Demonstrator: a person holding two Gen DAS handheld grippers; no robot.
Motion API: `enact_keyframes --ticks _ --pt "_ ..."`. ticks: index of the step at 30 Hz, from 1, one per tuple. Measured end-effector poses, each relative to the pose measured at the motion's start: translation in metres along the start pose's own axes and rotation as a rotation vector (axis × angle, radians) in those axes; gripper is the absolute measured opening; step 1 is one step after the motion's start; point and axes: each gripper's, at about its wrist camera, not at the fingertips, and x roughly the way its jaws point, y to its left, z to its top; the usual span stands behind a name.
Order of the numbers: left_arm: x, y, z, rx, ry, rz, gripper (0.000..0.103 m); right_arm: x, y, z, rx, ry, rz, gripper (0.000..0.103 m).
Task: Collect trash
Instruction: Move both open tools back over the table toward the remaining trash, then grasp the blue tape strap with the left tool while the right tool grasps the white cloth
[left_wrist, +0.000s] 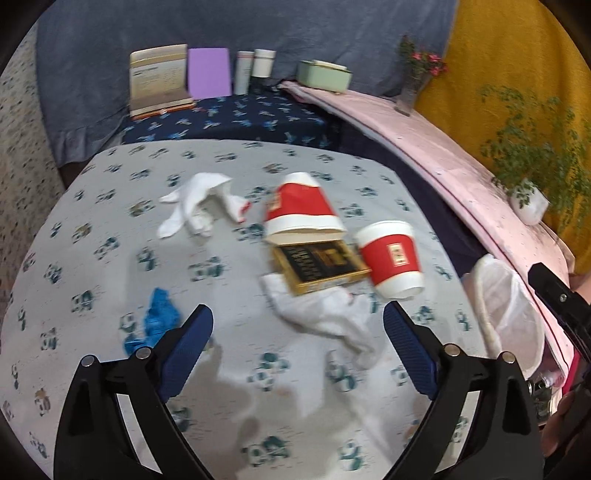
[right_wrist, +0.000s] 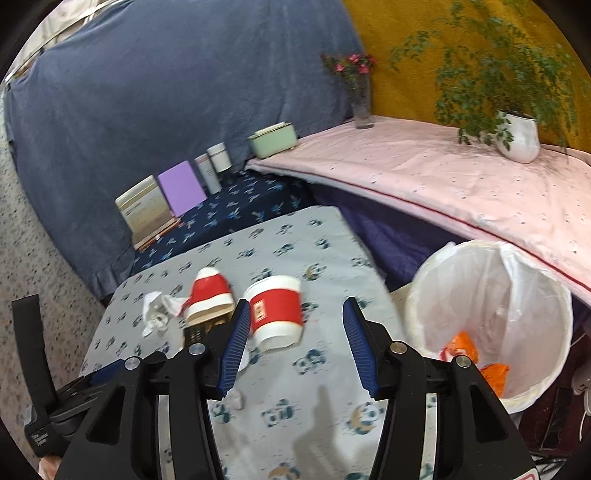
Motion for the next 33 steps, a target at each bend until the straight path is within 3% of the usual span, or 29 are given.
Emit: enact_keyframes --ticks 11,27,33 --pt "0.002 0.069 -0.011 -0.060 0.027 0.118 0.089 0.033 0.061 -0.026 -0.083 0.097 0.064 0.051" --pt "0.038 0.111 -0.020 -0.078 0.115 0.139 0.089 0.102 0.104 -0.055 -0.152 0.233 0.056 0.051" --pt "0.046 0.112 -0.021 -0.082 0.139 0.115 0.071 0.124 0.110 -0.064 -0.166 0.276 0.051 0.051"
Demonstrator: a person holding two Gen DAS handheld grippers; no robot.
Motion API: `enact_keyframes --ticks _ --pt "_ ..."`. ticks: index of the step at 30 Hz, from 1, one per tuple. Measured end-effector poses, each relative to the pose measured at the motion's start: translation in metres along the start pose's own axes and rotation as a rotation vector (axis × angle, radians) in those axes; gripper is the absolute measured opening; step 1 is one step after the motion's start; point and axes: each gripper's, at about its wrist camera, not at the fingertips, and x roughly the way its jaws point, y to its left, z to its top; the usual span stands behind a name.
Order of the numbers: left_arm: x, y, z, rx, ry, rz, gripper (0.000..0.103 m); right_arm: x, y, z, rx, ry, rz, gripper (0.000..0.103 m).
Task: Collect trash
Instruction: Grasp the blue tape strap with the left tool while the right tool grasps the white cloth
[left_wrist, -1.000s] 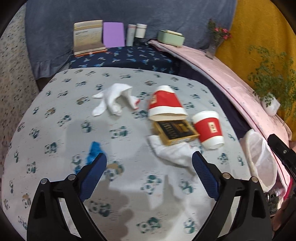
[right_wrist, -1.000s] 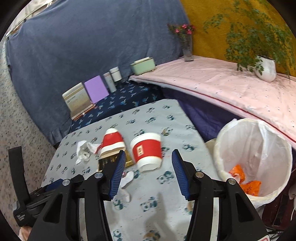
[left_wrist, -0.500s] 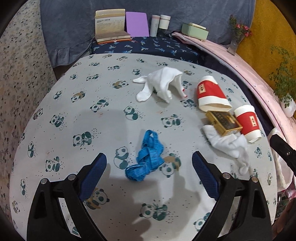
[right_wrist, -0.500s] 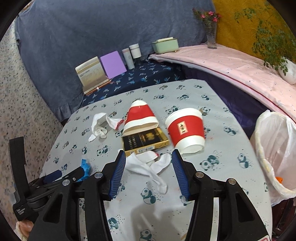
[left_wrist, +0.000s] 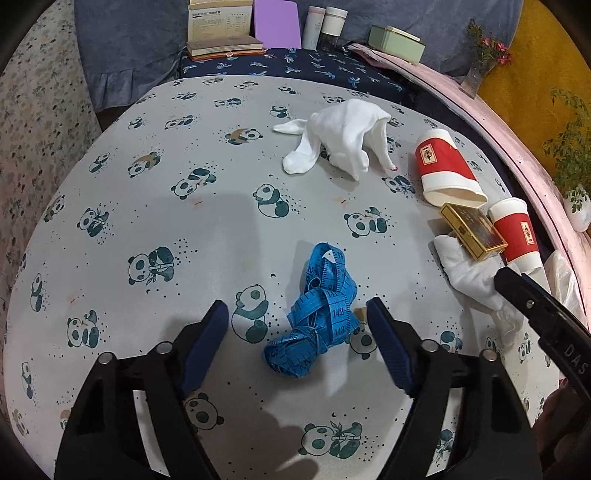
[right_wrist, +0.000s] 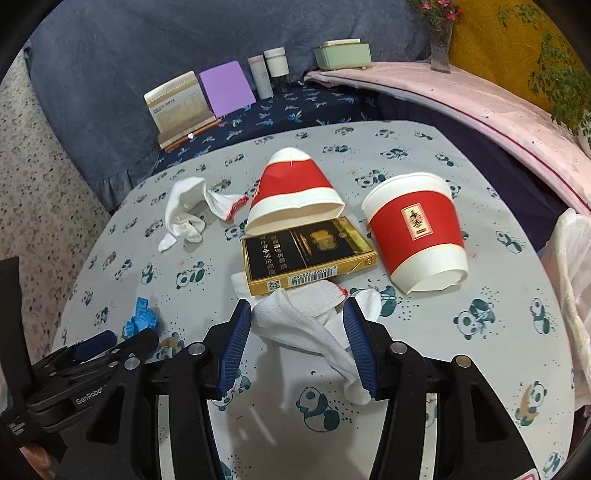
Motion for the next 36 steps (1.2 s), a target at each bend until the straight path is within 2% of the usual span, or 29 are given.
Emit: enact_keyframes --ticks 3,4,5,8,9,10,24,36 --pt "0.000 -0.002 0.002 0.008 -0.001 -0.011 0.054 0.008 0.004 -0.002 -0.015 0.020 0.005 0.050" --pt "-0.001 -0.003 0.002 0.014 0.003 -0.021 0.043 0.010 0.005 -0.003 -0.018 0.027 0.007 0.045" --pt "-0.001 -0.004 0.002 0.017 0.007 -0.027 0.038 0.011 0.006 -0.004 -0.021 0.032 0.011 0.041" --pt "-0.005 -0.010 0.002 0.027 0.006 -0.042 0.029 0.009 0.010 -0.006 -0.041 0.034 0.022 0.023" --pt "-0.007 -0.012 0.001 0.030 0.002 -0.045 0.028 0.008 0.010 -0.006 -0.045 0.035 0.028 0.010" --pt "-0.010 -0.015 0.001 0.034 -0.001 -0.052 0.027 0.007 0.011 -0.006 -0.050 0.035 0.035 0.006" --pt "-0.069 -0.076 0.005 0.119 -0.082 -0.155 0.025 -0.087 0.000 0.012 -0.029 -0.181 0.092 0.006" --pt "-0.108 -0.156 -0.007 0.255 -0.129 -0.228 0.025 -0.160 -0.058 0.013 0.064 -0.328 0.042 0.006"
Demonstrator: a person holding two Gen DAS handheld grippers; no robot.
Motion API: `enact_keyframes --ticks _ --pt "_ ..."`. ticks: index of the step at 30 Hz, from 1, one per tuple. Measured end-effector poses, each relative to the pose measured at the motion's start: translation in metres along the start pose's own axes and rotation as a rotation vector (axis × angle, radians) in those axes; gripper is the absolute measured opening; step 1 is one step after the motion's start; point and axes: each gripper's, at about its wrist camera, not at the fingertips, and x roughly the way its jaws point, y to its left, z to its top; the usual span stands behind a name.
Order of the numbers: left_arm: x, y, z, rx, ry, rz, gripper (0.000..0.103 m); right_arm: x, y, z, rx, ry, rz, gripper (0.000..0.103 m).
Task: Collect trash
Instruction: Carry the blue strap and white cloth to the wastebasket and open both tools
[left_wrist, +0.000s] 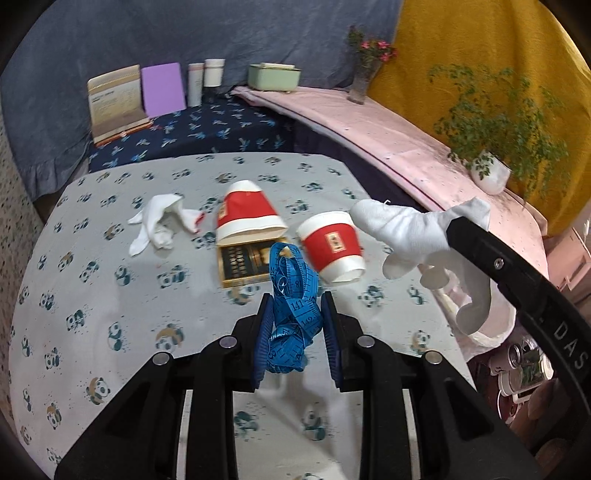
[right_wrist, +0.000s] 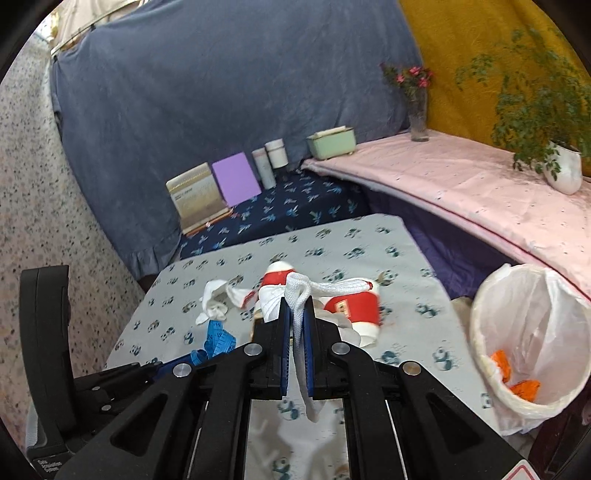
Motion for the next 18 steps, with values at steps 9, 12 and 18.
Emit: enact_keyframes --ticks 9,12,18 --pt "-0.001 -0.062 0.005 0.089 -0.008 -0.061 0.025 -0.039 -0.053 0.007 0.064 -0.067 -0.084 0.006" --pt "0.001 -0.077 0.005 0.111 -0.007 -0.080 0.025 -0.049 -0.070 0.008 0.086 -0.084 -0.113 0.006" --pt "0.005 -0.108 0.008 0.158 -0.006 -0.120 0.025 -0.068 -0.100 0.008 0.126 -0.110 -0.167 0.006"
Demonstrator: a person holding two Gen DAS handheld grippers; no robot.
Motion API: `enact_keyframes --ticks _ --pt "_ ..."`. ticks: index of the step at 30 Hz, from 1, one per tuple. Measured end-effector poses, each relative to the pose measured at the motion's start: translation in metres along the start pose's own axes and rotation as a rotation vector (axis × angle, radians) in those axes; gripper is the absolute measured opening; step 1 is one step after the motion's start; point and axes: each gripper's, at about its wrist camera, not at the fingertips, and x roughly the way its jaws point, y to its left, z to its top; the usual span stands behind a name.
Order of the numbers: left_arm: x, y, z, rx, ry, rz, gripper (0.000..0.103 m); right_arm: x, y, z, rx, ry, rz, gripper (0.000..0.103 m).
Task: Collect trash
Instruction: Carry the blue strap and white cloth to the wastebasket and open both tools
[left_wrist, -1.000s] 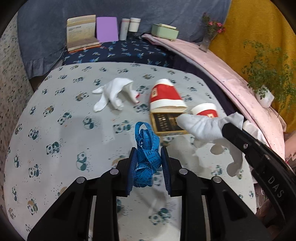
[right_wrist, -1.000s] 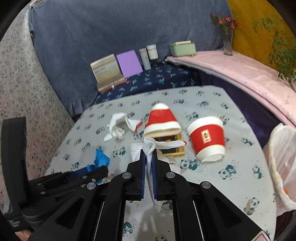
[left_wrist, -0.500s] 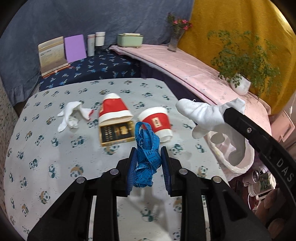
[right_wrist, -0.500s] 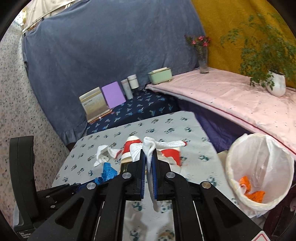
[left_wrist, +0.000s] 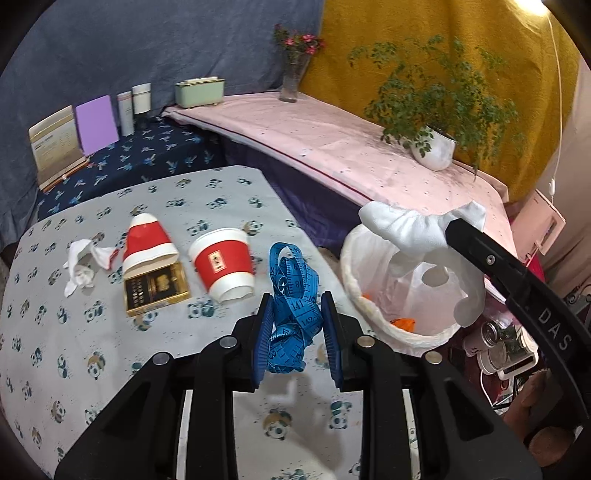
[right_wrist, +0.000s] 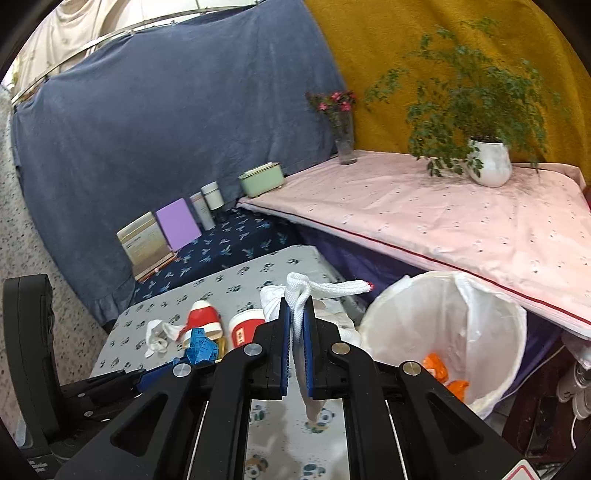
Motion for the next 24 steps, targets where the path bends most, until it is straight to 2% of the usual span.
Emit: enact_keyframes --ticks 14,24 --pt "0.038 -0.062 0.018 0.090 0.042 -0.126 0.025 -0.016 -0.070 0.001 0.097 -0.030 -0.111 0.006" --pt "0.076 -0.100 0.024 0.138 0.094 -0.213 0.025 -0.010 -0.112 0.000 0.157 -0.023 -0.174 0.006"
